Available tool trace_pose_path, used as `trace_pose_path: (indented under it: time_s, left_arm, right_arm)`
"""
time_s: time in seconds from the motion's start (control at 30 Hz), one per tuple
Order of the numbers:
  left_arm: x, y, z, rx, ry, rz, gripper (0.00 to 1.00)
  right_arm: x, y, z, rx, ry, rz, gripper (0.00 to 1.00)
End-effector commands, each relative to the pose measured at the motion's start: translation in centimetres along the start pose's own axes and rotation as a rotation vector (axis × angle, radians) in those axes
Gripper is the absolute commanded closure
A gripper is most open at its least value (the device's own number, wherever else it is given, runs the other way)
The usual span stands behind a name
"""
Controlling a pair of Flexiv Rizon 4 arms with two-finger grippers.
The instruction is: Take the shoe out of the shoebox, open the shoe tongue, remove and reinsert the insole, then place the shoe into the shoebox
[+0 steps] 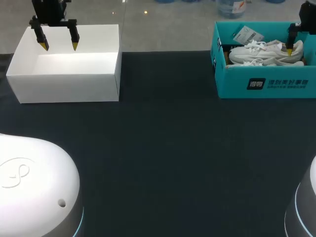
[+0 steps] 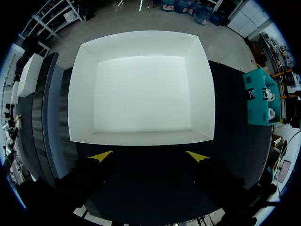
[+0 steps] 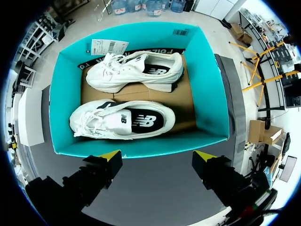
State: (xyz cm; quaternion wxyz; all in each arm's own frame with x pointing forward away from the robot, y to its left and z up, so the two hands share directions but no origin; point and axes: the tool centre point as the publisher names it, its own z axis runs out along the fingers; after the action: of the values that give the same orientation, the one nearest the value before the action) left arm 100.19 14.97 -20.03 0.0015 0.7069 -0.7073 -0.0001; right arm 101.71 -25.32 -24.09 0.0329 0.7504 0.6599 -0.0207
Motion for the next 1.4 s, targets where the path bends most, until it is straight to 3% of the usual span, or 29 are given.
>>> trace_pose_path:
  time_s: [0.03,0.47,0.57,0.83,1.4]
  left_arm:
    - [0.0,0.0,0.0,0.0,-0.001,0.0,0.0]
    - [0.0,0.0,0.0,0.0,-0.001,0.0,0.0]
    - [0.0,0.0,0.0,0.0,-0.001,0.0,0.0]
    - [0.0,0.0,0.0,0.0,-0.001,0.0,0.0]
    - [0.0,0.0,0.0,0.0,-0.001,0.0,0.0]
  right_arm:
    - [0.0,0.0,0.0,0.0,-0.001,0.001,0.0]
    - [0.0,0.0,0.0,0.0,-0.001,0.001,0.0]
    - [-1.1,0.7,0.1,-0.004,0.014,-0.022,0.0]
    - [-3.5,2.3,2.0,-0.007,0.038,-0.067,0.0]
    - [-4.1,3.9,4.3,-0.014,0.027,-0.12,0.0]
